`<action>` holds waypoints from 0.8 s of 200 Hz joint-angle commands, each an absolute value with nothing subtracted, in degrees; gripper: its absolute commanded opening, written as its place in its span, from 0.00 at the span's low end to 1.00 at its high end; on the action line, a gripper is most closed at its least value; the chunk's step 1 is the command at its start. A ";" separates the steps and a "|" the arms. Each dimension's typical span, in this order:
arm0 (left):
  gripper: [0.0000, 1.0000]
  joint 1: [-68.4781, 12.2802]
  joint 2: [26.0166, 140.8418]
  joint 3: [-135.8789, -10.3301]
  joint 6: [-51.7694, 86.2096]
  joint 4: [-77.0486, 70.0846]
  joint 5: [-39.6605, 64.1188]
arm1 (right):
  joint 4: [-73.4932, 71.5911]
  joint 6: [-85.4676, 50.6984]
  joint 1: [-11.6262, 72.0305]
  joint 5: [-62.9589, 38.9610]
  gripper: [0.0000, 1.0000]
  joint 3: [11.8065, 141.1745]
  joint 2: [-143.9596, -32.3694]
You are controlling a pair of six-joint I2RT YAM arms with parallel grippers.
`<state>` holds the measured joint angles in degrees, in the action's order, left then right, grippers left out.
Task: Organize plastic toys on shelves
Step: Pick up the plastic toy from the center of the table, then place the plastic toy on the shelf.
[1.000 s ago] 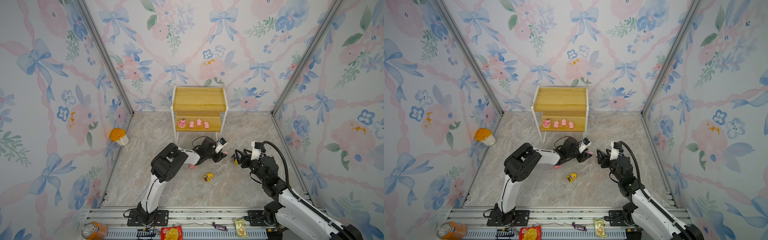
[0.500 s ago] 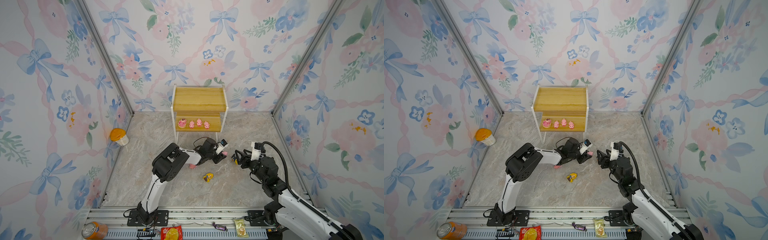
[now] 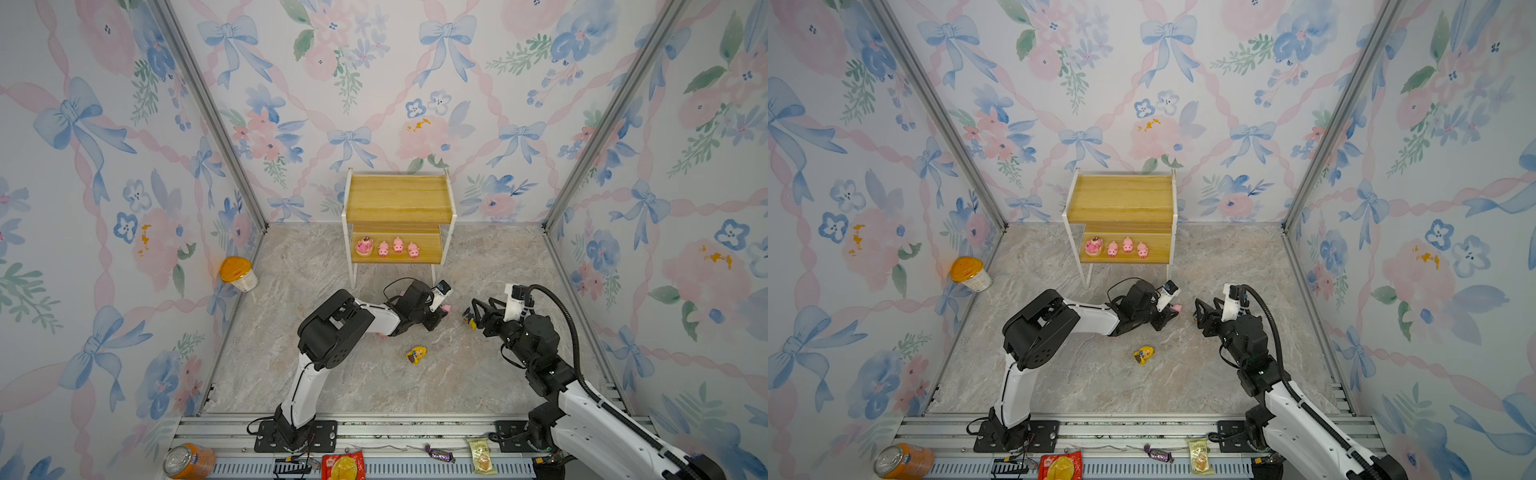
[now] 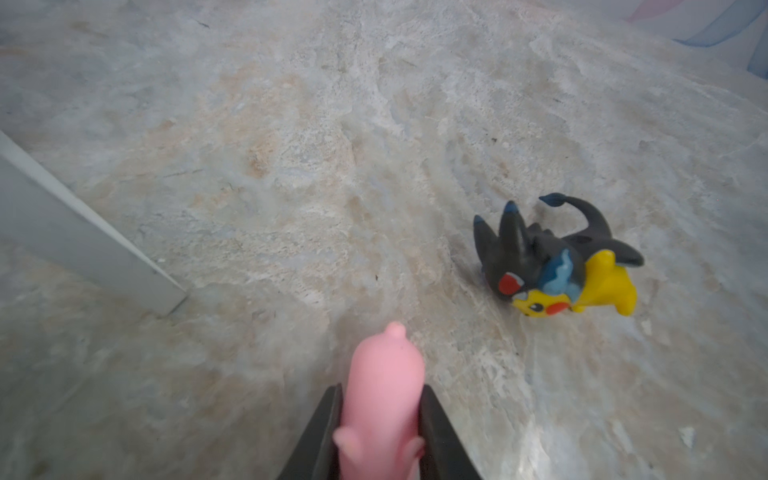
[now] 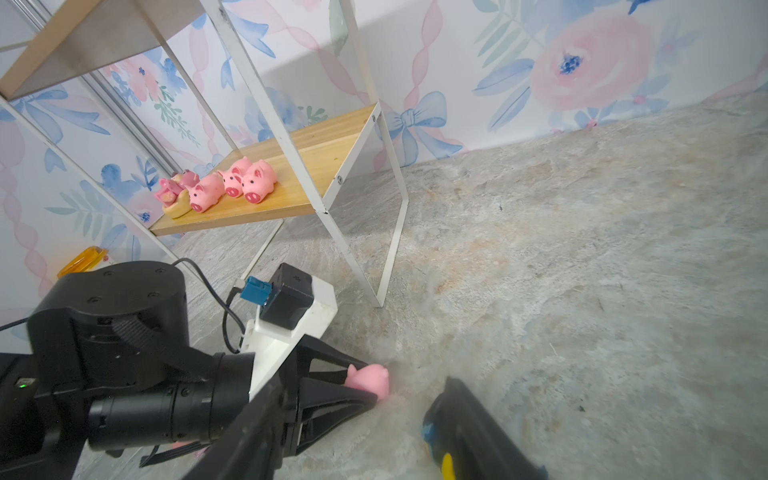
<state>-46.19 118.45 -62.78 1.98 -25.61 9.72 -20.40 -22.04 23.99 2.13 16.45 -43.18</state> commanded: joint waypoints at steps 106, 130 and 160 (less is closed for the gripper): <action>0.32 -48.08 97.80 -53.81 23.33 -24.89 -15.72 | -17.59 -22.50 23.60 5.19 0.63 15.14 -37.09; 0.32 -47.63 98.33 -57.45 24.60 -21.71 -16.81 | -17.23 -22.33 23.99 5.10 0.63 15.27 -36.66; 0.32 -47.64 99.39 -62.35 24.95 -17.94 -18.33 | -16.51 -21.89 24.43 5.36 0.63 15.29 -35.54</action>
<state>-47.99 99.04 -58.02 23.27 -21.80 -15.51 -17.39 -22.02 24.05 4.34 15.55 -36.77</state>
